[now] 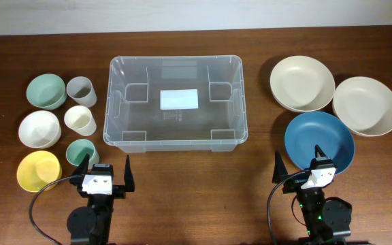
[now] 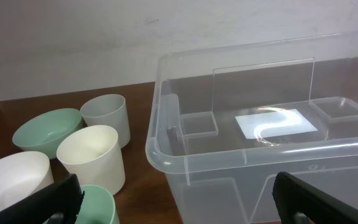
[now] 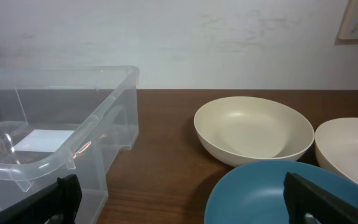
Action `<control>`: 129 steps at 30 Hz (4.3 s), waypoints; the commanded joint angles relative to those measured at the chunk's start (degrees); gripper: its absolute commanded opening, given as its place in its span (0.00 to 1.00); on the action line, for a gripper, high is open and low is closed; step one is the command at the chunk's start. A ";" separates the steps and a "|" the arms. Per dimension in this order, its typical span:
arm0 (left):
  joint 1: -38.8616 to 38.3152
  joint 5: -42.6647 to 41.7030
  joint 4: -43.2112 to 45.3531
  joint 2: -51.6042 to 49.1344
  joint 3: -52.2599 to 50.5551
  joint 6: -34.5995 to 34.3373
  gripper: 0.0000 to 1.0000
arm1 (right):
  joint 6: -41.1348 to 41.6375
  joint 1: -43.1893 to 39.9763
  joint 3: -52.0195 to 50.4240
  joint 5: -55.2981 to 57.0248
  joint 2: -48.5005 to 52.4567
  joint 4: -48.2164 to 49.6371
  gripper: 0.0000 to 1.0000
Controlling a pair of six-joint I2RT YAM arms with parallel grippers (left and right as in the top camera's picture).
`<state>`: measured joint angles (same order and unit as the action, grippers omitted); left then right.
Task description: Pack container
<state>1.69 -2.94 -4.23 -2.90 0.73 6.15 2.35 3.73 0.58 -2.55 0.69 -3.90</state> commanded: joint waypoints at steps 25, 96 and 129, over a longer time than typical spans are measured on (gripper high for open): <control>0.35 1.88 -0.39 0.00 -0.22 -0.55 1.00 | -0.42 -0.37 -0.26 -0.66 -0.48 -0.31 0.99; 0.35 1.88 -0.39 0.00 -0.22 -0.52 1.00 | 10.36 -0.42 45.31 -3.41 30.27 -28.98 0.99; 0.35 1.88 -0.37 0.00 -0.22 -0.52 1.00 | 23.52 -39.12 57.96 -8.11 71.19 -53.37 0.99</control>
<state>1.69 -1.43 -4.36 -2.90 0.73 6.15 29.10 -34.26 60.51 -6.70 69.87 -58.96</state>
